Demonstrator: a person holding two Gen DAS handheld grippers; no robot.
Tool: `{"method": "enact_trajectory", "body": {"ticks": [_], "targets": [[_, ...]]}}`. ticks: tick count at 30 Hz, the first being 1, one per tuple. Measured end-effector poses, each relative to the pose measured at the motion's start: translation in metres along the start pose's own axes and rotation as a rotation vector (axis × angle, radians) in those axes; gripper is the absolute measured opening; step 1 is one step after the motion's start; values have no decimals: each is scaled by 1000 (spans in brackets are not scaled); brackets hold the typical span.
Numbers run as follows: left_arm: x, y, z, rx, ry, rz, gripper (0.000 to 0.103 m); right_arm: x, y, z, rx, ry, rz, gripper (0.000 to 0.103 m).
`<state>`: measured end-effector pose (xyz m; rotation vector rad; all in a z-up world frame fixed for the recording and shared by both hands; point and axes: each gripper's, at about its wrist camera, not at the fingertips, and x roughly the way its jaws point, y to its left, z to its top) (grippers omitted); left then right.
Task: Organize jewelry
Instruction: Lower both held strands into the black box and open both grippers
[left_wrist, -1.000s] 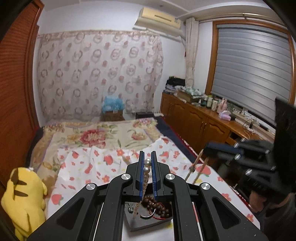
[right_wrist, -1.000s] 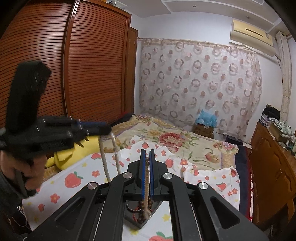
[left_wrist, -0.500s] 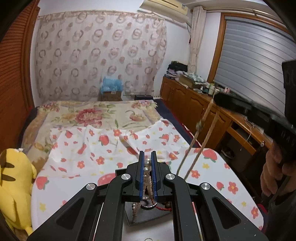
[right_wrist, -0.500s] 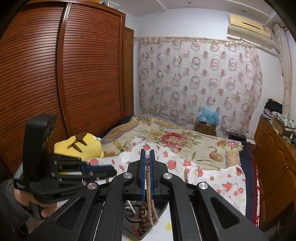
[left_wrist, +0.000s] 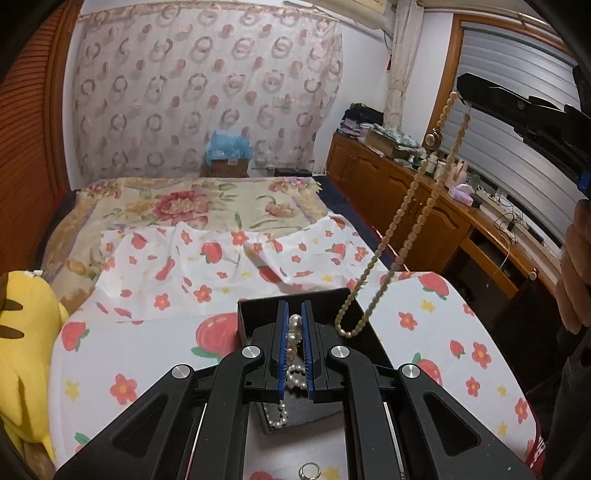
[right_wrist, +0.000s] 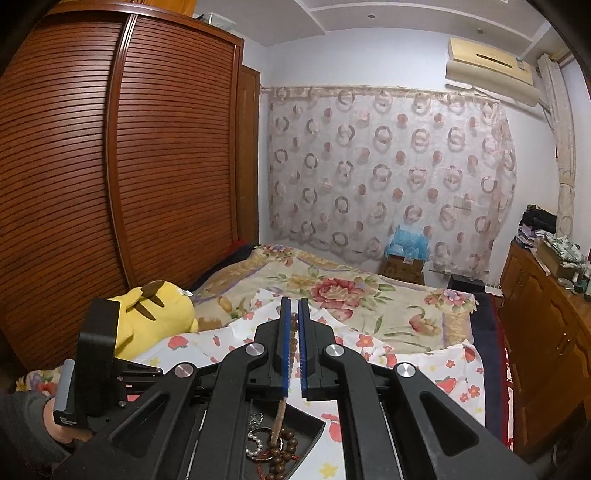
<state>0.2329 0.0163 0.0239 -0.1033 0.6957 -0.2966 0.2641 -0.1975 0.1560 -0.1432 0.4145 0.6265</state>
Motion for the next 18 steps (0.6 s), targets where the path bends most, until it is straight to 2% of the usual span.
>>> {"method": "enact_trajectory", "body": {"ticks": [6,18], "targets": [[4,-3,-8,7,15,3,6,20,2,-23,6,65,9,5],[24,-13,-36,25,65,19,6,74,12,-107,21,259,36,5]]}}
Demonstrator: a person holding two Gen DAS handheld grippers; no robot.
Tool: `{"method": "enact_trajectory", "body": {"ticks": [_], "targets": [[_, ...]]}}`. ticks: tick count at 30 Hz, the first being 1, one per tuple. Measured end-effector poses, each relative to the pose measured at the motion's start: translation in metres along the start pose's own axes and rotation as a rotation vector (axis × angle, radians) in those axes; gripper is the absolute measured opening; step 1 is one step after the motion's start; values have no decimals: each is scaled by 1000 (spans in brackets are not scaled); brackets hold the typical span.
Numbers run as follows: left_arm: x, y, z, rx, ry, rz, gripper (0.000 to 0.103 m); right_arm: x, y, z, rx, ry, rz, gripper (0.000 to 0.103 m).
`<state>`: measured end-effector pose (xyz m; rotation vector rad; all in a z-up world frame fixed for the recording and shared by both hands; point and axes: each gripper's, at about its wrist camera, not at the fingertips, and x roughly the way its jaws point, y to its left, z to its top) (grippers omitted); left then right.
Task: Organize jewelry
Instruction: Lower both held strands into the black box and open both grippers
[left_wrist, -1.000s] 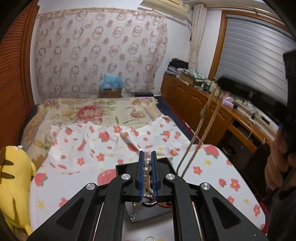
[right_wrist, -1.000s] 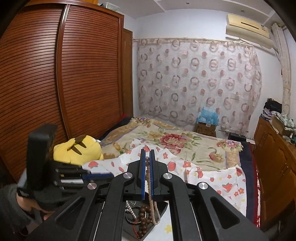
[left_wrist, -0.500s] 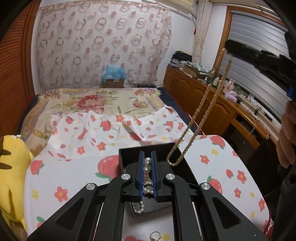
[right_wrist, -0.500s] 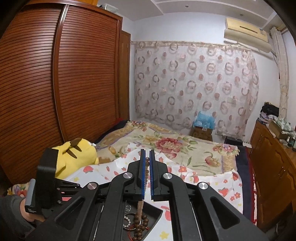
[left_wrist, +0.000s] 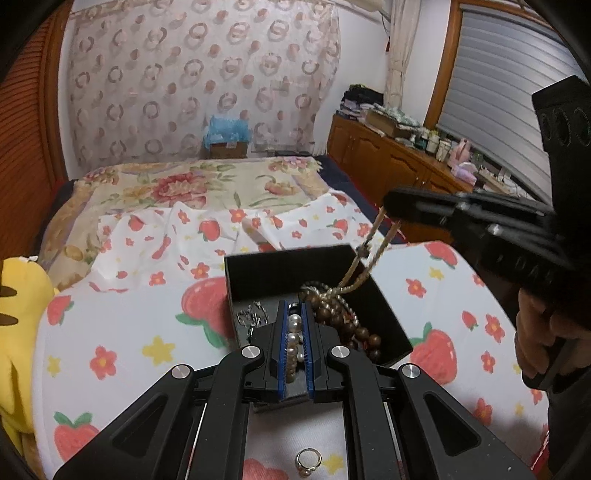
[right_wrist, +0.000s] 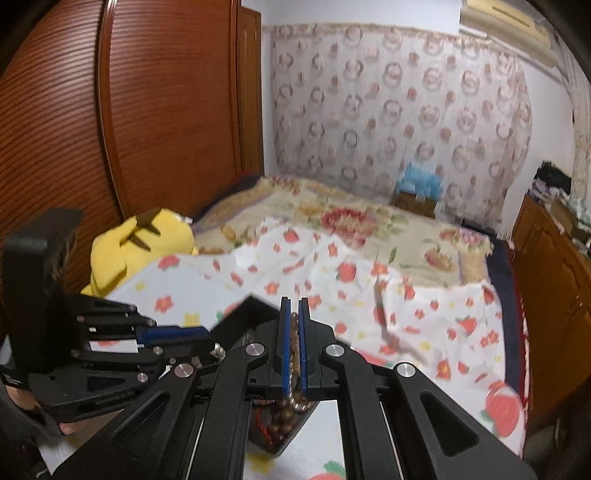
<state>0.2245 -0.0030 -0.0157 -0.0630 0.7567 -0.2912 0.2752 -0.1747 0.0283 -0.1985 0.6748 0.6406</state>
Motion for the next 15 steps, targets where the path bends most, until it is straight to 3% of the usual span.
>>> {"method": "enact_trajectory", "body": {"ticks": [7,15], "targets": [[14,-6,-8,14,29,16,6,19,3,-23,44,53,50,5],[19,-9,-10,18,37,23,6,14,0,-33,65,50,42,6]]}}
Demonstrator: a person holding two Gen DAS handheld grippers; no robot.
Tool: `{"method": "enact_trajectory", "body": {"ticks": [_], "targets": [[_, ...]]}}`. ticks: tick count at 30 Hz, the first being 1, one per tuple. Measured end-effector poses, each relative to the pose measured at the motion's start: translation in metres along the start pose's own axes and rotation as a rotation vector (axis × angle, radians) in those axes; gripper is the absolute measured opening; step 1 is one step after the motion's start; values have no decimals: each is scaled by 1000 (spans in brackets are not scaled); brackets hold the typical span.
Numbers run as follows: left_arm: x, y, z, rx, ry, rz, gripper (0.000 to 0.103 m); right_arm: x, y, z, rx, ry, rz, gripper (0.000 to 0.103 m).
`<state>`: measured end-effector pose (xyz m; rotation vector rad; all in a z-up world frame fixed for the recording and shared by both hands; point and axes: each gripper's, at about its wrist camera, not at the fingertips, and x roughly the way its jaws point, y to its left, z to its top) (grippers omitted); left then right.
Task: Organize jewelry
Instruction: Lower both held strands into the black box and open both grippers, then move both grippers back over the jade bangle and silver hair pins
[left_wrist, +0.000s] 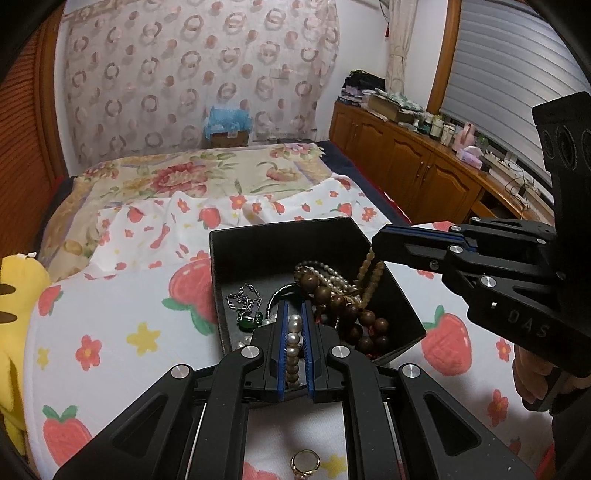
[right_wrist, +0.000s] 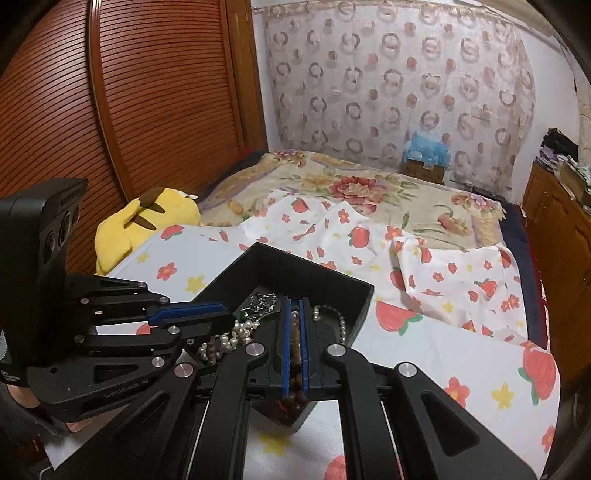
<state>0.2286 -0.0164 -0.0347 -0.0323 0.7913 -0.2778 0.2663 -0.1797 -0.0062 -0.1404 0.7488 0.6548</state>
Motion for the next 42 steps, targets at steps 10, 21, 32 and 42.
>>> {"method": "enact_trajectory", "body": {"ticks": [10,21,32,42], "targets": [[-20,-1,-8,0,-35,28,47,-24,0,-10,24,-30,-30,17],[-63,-7,-41,16,-69,60,82,-67,13,-48,45,-54,-32,17],[-80,-24,-105,40,-12,47,88,-93,38,-128,86,-20,-41,32],[-73,-40,-147,67,83,8,89,-99,55,-172,114,24,-55,32]]}}
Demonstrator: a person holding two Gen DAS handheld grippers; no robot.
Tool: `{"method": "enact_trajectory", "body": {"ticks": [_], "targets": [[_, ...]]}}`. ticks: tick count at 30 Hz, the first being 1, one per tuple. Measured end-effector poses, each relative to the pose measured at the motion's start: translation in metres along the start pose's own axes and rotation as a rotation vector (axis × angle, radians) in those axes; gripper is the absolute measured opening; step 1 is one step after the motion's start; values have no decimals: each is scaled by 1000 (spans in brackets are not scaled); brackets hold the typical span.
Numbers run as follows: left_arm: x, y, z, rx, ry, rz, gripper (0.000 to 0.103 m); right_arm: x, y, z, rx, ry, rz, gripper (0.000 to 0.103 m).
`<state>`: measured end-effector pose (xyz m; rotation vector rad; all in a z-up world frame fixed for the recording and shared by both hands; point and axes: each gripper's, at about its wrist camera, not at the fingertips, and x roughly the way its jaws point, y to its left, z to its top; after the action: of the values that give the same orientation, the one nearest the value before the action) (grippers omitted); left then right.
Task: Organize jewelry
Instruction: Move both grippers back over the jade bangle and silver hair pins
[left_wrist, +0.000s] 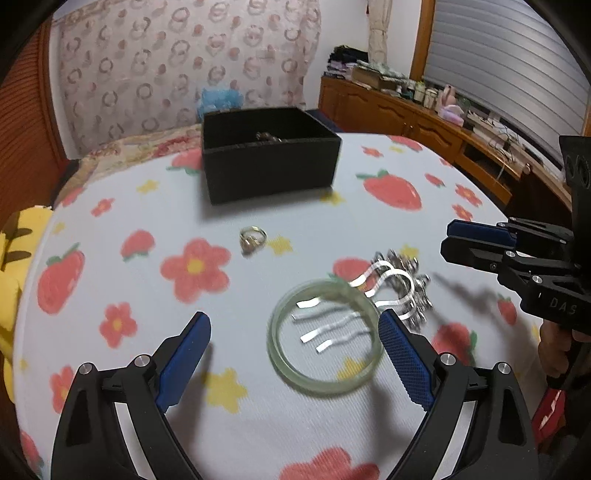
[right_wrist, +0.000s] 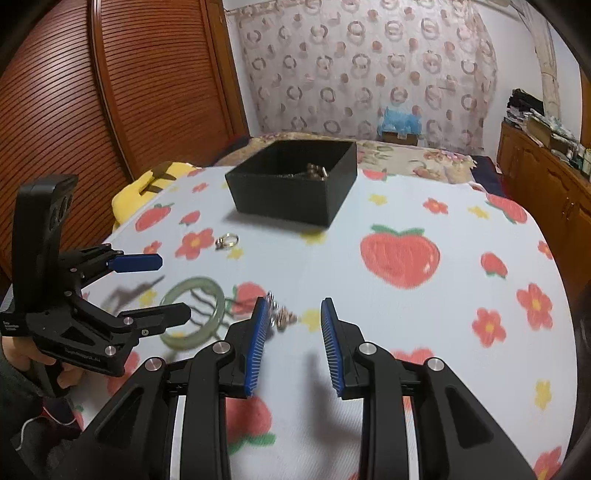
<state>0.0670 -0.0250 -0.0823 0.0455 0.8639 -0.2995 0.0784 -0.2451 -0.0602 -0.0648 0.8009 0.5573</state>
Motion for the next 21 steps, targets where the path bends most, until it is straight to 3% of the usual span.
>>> {"method": "enact_trajectory", "body": {"ticks": [14,15,18,21], "targets": [[19,-21,1,64,62,63,89,-11,4,-14,-11,0,16,32],[19,-22,1,70,60,65,88,-11,5,-14,-10,0,17,32],[14,-23,-1,75,39,62,69,-13,3,-17,-6,5,28,32],[10,-23,-4,74,41,61,69,-12,4,-19,-9,11,36,32]]}}
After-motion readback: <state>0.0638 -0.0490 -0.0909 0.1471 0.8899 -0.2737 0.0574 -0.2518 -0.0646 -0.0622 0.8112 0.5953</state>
